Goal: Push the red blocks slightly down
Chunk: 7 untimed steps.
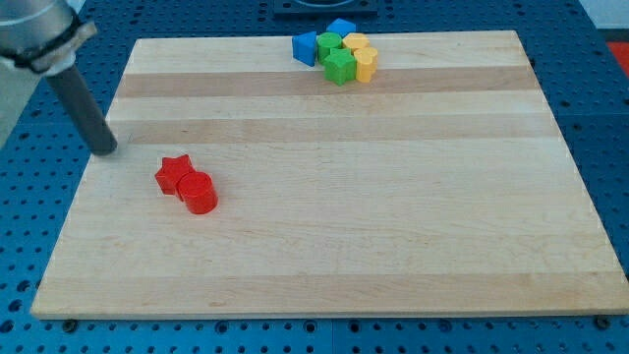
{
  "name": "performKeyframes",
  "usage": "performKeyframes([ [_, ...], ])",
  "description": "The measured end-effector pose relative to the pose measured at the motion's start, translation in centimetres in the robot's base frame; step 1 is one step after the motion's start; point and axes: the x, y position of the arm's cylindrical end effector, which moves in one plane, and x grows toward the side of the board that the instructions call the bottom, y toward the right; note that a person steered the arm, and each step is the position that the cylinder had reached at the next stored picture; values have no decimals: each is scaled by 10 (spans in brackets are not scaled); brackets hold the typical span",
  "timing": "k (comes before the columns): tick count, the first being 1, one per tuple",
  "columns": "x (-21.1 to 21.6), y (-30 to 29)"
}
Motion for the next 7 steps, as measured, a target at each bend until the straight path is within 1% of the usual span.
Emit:
performKeyframes([
  [1,12,17],
  [2,5,27],
  [3,9,42],
  [4,27,56],
  [5,28,65],
  [7,-8,68],
])
